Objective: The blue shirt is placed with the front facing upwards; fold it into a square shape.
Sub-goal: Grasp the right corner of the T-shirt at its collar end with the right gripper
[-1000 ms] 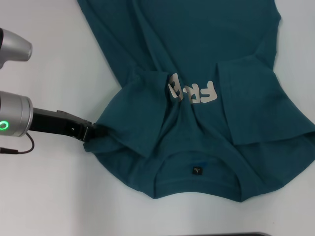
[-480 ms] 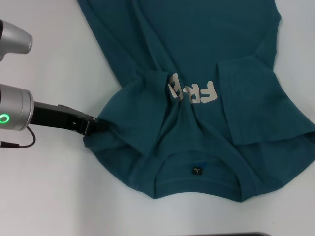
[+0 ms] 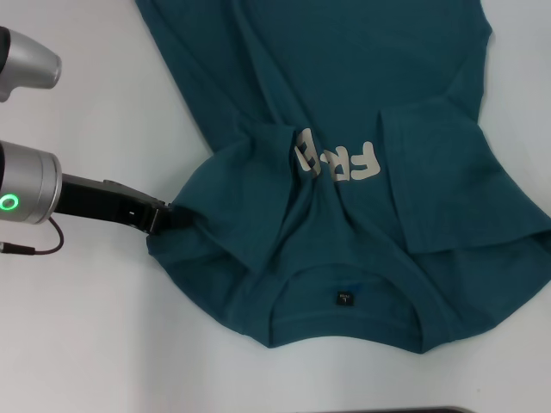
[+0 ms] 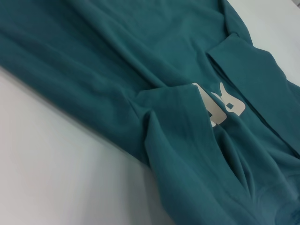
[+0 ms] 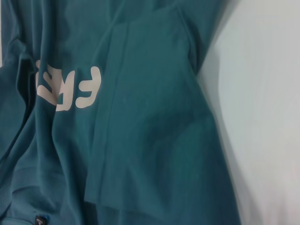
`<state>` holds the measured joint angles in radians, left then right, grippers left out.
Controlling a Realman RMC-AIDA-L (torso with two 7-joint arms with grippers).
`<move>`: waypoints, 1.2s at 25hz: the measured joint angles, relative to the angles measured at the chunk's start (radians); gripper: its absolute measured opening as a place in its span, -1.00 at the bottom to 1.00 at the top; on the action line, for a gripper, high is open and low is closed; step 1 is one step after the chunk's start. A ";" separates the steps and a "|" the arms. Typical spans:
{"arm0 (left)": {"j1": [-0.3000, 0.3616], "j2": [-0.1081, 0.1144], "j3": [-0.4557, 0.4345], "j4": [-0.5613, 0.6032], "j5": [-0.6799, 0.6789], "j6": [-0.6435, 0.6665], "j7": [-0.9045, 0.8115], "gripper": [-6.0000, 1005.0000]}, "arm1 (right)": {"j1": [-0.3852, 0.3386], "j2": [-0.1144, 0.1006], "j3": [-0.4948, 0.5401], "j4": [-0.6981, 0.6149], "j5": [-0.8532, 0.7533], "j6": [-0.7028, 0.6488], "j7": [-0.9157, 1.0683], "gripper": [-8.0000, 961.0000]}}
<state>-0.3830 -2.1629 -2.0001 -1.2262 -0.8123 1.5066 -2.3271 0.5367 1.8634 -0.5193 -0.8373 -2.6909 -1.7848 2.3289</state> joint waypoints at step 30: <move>0.005 0.000 0.000 0.009 -0.010 0.003 0.002 -0.93 | 0.014 0.016 -0.059 0.061 -0.001 0.064 -0.006 0.28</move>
<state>-0.3777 -2.1629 -2.0002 -1.2169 -0.8226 1.5094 -2.3253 0.5508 1.8793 -0.5783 -0.7760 -2.6922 -1.7206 2.3225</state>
